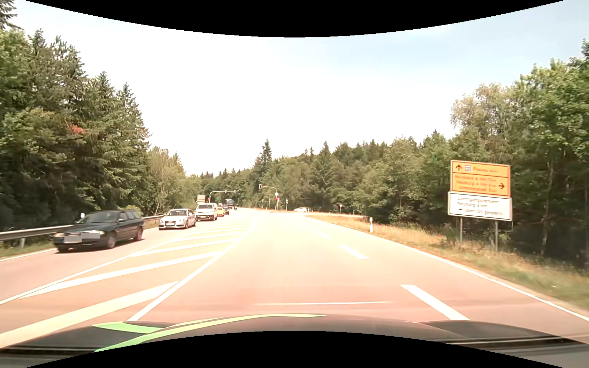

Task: Follow the waypoints while adhering to traffic rules and regulations

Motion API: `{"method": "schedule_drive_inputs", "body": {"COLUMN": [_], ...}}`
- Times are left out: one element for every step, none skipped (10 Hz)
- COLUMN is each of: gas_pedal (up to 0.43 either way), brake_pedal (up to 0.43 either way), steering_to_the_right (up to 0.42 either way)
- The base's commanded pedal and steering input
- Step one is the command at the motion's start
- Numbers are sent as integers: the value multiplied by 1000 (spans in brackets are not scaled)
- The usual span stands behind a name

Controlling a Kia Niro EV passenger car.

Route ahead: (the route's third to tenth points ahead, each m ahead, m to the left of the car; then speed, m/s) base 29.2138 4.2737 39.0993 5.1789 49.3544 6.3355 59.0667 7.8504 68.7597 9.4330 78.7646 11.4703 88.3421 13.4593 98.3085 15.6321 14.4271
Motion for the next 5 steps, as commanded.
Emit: {"method": "schedule_drive_inputs", "body": {"gas_pedal": [0,0,0,0,0], "brake_pedal": [244,244,244,250,250], "steering_to_the_right": [-15,-15,-15,-15,-15]}}
